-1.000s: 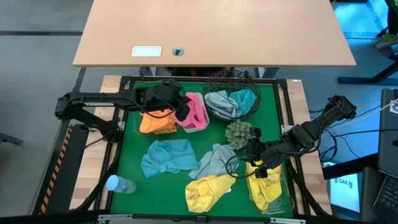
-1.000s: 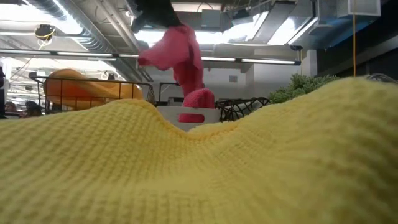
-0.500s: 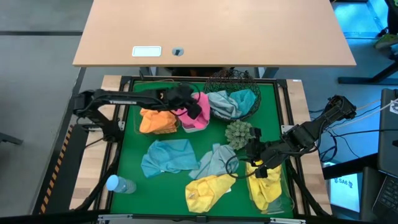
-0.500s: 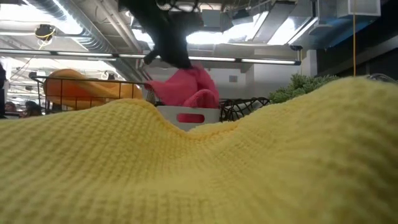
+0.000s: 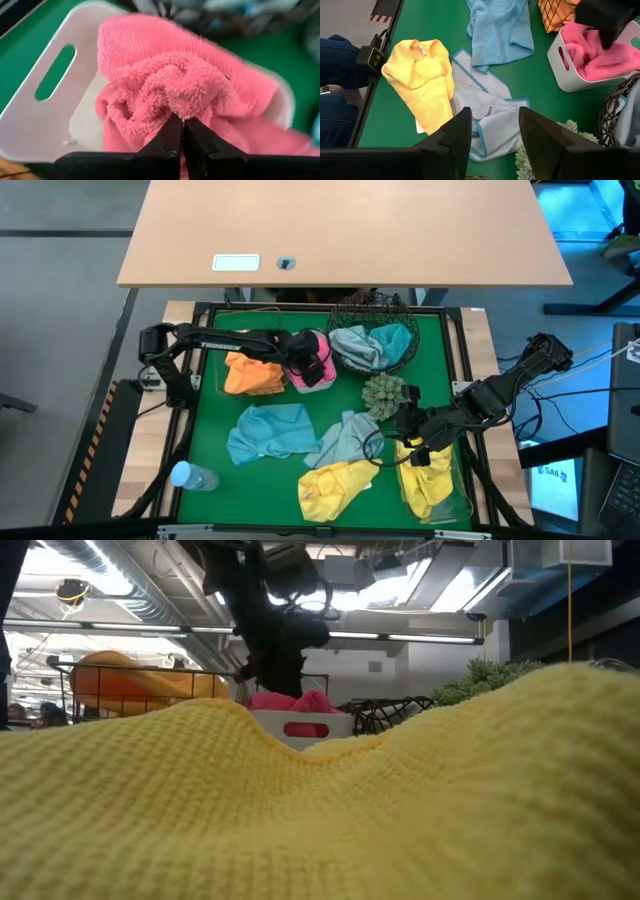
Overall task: Sort microfiber towel by color & place in baskets
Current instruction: Put the pink microfiber towel into the white bin
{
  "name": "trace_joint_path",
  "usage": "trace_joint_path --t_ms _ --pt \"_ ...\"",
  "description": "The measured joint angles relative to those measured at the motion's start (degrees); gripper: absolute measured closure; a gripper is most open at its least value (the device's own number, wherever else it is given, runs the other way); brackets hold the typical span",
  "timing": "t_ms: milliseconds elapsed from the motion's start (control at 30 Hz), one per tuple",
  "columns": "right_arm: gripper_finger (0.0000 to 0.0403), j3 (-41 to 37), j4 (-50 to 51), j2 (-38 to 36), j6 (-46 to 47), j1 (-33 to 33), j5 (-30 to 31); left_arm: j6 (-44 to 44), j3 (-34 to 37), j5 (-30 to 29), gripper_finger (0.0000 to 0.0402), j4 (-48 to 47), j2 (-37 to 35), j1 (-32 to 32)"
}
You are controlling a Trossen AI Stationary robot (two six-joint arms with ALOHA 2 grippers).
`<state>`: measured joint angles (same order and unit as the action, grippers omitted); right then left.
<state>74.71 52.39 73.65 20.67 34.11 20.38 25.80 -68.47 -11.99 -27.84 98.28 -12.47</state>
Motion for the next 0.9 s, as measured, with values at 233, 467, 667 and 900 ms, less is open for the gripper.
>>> trace_joint_path --t_ms 233,467,667,900 --pt "0.0240 0.01 -0.01 0.00 0.00 0.00 0.00 -4.69 0.00 -0.76 0.0376 -1.98 0.11 0.00" --pt "0.0240 -0.01 -0.01 0.00 0.00 0.00 -0.02 -5.44 0.00 -0.78 0.0332 -1.96 0.11 -0.02" --pt "0.0240 -0.01 -0.03 0.56 0.00 0.00 -0.02 -5.45 0.00 -0.79 0.0282 -1.96 0.09 -0.32" --pt "0.0240 -0.03 -0.36 2.10 -0.02 0.00 -0.26 -5.55 0.02 -0.79 0.0250 -1.73 -2.99 -1.07"
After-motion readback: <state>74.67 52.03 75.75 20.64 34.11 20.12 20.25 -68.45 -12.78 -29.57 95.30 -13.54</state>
